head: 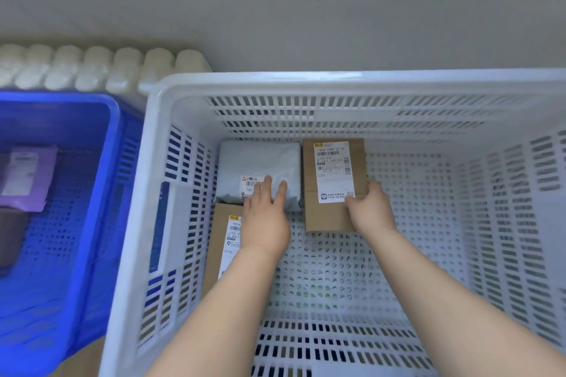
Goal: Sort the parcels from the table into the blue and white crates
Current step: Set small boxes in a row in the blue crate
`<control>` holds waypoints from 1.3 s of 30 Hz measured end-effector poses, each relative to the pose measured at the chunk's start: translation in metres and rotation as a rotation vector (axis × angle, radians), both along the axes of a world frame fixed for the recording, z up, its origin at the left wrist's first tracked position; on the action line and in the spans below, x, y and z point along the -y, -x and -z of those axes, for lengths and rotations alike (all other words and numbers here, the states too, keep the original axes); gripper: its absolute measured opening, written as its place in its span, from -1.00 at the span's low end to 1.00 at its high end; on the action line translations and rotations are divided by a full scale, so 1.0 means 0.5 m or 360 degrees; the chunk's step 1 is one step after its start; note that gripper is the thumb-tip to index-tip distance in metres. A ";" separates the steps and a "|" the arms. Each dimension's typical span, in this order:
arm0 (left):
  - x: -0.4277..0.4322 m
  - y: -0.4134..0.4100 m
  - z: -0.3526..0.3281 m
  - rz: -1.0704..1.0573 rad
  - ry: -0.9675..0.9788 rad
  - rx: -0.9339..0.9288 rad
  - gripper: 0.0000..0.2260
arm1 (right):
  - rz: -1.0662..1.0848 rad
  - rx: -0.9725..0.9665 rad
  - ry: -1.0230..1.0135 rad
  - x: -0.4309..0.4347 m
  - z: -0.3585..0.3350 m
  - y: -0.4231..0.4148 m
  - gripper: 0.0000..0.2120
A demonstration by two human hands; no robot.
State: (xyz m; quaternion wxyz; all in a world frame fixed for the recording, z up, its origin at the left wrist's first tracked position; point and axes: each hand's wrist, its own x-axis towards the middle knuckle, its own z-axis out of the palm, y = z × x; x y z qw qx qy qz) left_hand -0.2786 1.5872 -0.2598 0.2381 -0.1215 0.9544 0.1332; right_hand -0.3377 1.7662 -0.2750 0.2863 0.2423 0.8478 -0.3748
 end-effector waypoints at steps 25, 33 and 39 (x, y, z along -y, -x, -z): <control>0.496 -0.409 -0.450 -0.1168 0.0369 -0.0632 -0.46 | -0.1272 -0.0661 0.0432 0.607 -0.522 -0.218 -0.63; 0.794 -0.680 -0.486 -0.1567 0.0396 -0.0704 -0.50 | -0.1756 -0.0723 0.0532 0.969 -0.584 -0.446 -0.61; 0.964 -0.848 -0.502 -0.1649 0.0298 -0.0729 -0.50 | -0.1822 -0.0658 0.0582 1.186 -0.592 -0.598 -0.61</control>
